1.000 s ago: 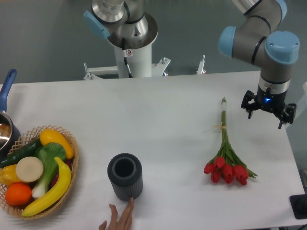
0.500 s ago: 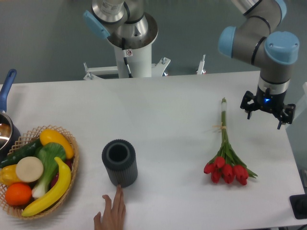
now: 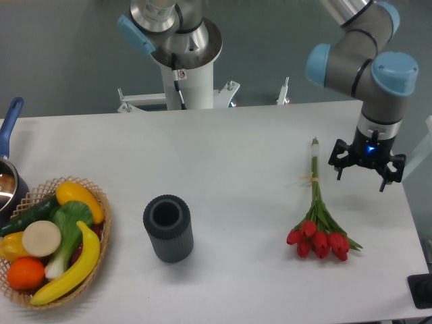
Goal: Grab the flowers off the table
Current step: 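Move the open gripper over the tulip stems and lower it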
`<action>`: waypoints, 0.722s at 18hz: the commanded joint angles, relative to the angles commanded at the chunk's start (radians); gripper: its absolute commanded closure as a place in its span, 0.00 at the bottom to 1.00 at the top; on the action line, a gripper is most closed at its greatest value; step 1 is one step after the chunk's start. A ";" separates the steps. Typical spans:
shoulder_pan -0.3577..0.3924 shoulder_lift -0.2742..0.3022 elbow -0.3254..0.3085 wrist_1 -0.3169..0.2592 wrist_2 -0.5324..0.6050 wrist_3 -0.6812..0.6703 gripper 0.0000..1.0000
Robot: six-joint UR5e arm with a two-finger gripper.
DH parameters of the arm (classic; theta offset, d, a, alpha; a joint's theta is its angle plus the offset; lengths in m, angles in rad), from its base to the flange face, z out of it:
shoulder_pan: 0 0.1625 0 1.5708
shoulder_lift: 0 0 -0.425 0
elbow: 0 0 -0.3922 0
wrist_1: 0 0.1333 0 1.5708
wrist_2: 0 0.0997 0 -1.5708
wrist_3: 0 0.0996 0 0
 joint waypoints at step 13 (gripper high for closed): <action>-0.017 -0.026 -0.072 -0.011 -0.035 -0.084 0.00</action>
